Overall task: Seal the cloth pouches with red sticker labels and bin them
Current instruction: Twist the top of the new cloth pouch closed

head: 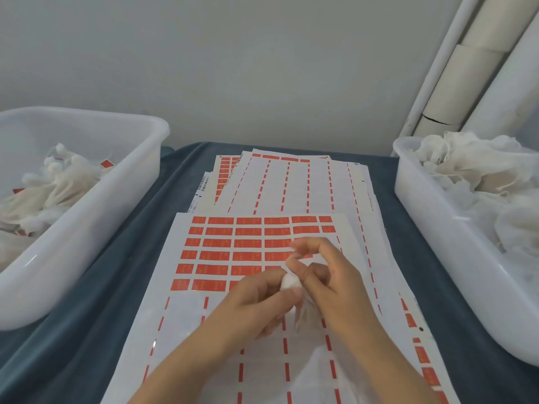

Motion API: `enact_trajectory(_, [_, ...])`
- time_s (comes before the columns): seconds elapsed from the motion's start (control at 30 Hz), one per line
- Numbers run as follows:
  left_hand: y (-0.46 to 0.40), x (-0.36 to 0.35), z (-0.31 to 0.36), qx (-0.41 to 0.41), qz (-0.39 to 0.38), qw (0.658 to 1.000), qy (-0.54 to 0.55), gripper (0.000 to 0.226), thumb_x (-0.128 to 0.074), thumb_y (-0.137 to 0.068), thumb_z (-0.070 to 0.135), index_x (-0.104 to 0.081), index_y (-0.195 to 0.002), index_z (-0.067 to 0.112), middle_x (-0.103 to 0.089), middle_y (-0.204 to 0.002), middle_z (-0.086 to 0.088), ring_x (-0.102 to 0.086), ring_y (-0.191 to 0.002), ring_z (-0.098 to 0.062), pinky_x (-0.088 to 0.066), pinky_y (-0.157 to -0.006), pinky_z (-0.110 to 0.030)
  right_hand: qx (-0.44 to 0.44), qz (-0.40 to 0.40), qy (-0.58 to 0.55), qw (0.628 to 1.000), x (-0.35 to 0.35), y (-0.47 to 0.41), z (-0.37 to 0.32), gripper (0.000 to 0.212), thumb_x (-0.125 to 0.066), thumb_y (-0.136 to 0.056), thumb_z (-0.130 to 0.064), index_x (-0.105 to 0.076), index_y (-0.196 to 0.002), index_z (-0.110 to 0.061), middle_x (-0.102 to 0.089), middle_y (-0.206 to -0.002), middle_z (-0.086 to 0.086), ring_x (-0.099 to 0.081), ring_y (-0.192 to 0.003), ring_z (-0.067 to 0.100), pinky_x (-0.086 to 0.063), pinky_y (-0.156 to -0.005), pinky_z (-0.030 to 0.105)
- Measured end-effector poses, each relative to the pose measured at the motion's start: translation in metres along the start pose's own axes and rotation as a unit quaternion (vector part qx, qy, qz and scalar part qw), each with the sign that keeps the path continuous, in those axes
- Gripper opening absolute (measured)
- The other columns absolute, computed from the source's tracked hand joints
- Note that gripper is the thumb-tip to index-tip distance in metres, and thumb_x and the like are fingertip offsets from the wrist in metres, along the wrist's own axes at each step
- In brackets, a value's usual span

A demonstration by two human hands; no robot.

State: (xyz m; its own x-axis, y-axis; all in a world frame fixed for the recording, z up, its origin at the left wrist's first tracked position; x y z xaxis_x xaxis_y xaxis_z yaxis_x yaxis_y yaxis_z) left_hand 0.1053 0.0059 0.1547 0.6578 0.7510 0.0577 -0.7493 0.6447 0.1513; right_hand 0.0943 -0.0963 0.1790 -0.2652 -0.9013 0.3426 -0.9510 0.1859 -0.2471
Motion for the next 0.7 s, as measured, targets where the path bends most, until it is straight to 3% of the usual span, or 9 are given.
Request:
enact_trajectory(0.13, [0.000, 0.001, -0.002, 0.003, -0.002, 1.000, 0.005, 0.018, -0.055, -0.085, 0.033, -0.064, -0.083, 0.018, -0.049, -0.053, 0.007, -0.041, -0.046, -0.005, -0.036, -0.048, -0.015, -0.051, -0.011, -0.032, 0.998, 0.004, -0.002, 0.007, 0.049, -0.061, -0.063, -0.051, -0.042, -0.108, -0.042, -0.056, -0.103, -0.028, -0.068, -0.077, 0.013, -0.057, -0.064, 0.021])
enact_trajectory(0.23, [0.000, 0.000, -0.003, 0.002, -0.009, 1.000, 0.006, 0.017, -0.055, -0.085, 0.034, -0.065, -0.077, 0.022, -0.049, -0.055, 0.004, -0.041, -0.046, -0.006, -0.036, -0.048, -0.015, -0.019, -0.023, 0.006, 1.000, 0.005, -0.003, 0.002, 0.028, -0.059, -0.066, -0.050, -0.055, -0.092, -0.042, -0.059, -0.098, -0.026, -0.065, -0.077, 0.006, -0.054, -0.061, 0.013])
enact_trajectory(0.37, [0.001, -0.002, -0.001, -0.005, -0.020, 1.000, 0.012, 0.019, -0.055, -0.074, 0.046, -0.064, -0.068, 0.031, -0.048, -0.056, 0.005, -0.041, -0.046, -0.006, -0.037, -0.048, -0.015, -0.001, -0.076, 0.034, 0.997, -0.002, -0.002, 0.002, 0.006, -0.057, -0.079, -0.037, -0.061, -0.082, -0.041, -0.063, -0.086, -0.022, -0.059, -0.089, -0.005, -0.047, -0.074, 0.006])
enact_trajectory(0.47, [0.000, -0.001, -0.002, 0.016, -0.017, 0.999, 0.032, 0.021, -0.057, -0.072, 0.046, -0.063, -0.064, 0.028, -0.047, -0.056, 0.003, -0.040, -0.045, -0.007, -0.036, -0.047, -0.016, 0.029, -0.089, 0.087, 0.992, -0.004, -0.001, -0.002, 0.013, -0.050, -0.084, -0.035, -0.062, -0.088, -0.035, -0.060, -0.088, -0.025, -0.055, -0.095, -0.005, -0.045, -0.080, 0.006])
enact_trajectory(0.6, [-0.001, 0.001, -0.005, 0.043, -0.012, 0.997, 0.063, 0.027, -0.055, -0.085, 0.033, -0.063, -0.060, 0.025, -0.046, -0.055, 0.002, -0.038, -0.044, -0.007, -0.034, -0.045, -0.017, 0.058, -0.095, 0.143, 0.983, -0.007, 0.001, -0.008, 0.037, -0.039, -0.082, -0.044, -0.064, -0.099, -0.022, -0.056, -0.089, -0.023, -0.055, -0.091, -0.004, -0.041, -0.082, 0.004])
enact_trajectory(0.7, [0.000, 0.001, -0.003, 0.051, -0.018, 0.994, 0.097, 0.023, -0.058, -0.077, 0.037, -0.062, -0.063, 0.020, -0.044, -0.053, 0.001, -0.036, -0.044, -0.009, -0.033, -0.043, -0.017, 0.083, -0.119, 0.181, 0.973, -0.010, 0.003, -0.011, 0.042, -0.035, -0.084, -0.042, -0.061, -0.107, -0.019, -0.055, -0.100, -0.019, -0.052, -0.093, -0.007, -0.037, -0.088, 0.002])
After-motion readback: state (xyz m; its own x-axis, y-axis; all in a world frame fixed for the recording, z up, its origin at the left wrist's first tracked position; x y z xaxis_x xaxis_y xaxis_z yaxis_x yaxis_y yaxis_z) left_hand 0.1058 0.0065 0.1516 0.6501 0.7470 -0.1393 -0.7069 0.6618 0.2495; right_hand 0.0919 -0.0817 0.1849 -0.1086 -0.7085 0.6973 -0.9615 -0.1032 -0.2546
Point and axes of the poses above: each hand's wrist, its own y-axis away from the middle knuckle, its own x-axis out of the back of the hand, z = x × y, the point moved 8 cm from there along -y, towards the middle knuckle
